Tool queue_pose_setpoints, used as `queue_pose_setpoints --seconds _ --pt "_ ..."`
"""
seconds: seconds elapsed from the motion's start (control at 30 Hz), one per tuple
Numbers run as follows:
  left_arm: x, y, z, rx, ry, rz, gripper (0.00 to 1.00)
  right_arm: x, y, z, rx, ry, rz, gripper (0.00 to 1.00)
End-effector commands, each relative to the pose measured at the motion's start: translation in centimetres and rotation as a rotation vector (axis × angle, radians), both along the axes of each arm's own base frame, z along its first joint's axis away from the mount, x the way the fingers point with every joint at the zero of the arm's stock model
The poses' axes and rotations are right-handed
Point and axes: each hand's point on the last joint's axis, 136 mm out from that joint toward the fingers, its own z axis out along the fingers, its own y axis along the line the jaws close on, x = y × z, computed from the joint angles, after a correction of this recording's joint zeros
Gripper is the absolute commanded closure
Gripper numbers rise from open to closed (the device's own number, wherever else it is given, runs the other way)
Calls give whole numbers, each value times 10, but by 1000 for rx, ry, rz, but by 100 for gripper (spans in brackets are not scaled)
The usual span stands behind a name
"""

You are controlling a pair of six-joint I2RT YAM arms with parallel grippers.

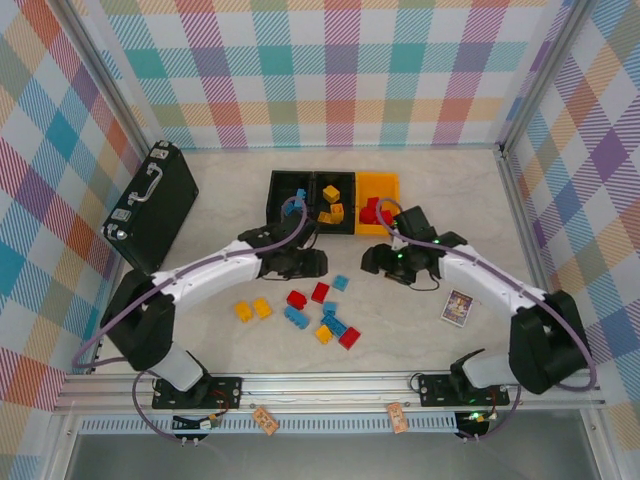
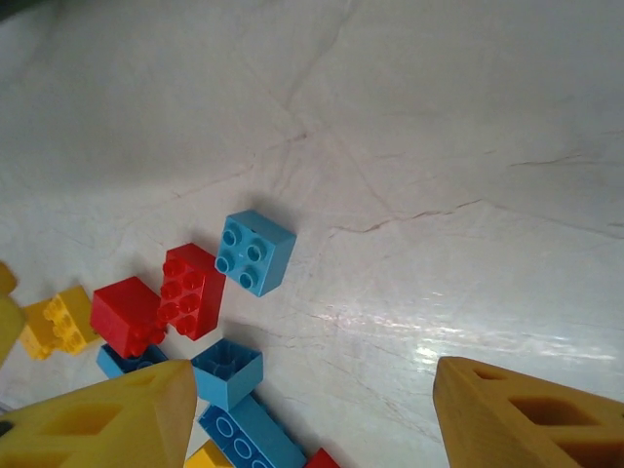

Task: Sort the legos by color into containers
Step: Pick up the lego from the center of the table.

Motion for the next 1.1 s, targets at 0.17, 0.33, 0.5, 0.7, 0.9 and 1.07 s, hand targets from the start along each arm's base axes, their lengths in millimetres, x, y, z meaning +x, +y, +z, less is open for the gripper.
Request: queue_pose_setpoints --seconds 0.17,0.33,0.5,0.7,0.9,1.07 --pt "-19 47 -1 6 -27 125 45 3 37 -19 -92 92 0 33" --pt "-30 63 -9 19 -17 158 45 2 53 -41 -154 172 18 33" --pt "-34 69 -14 23 -10 176 45 3 66 -57 -191 237 16 34" --pt "-36 70 -21 27 6 184 45 4 73 -73 -242 280 19 37" --pt "-38 70 -27 25 21 193 45 9 74 -81 -276 288 25 48" --pt "-37 70 -26 27 15 195 45 10 71 -82 -297 281 35 57"
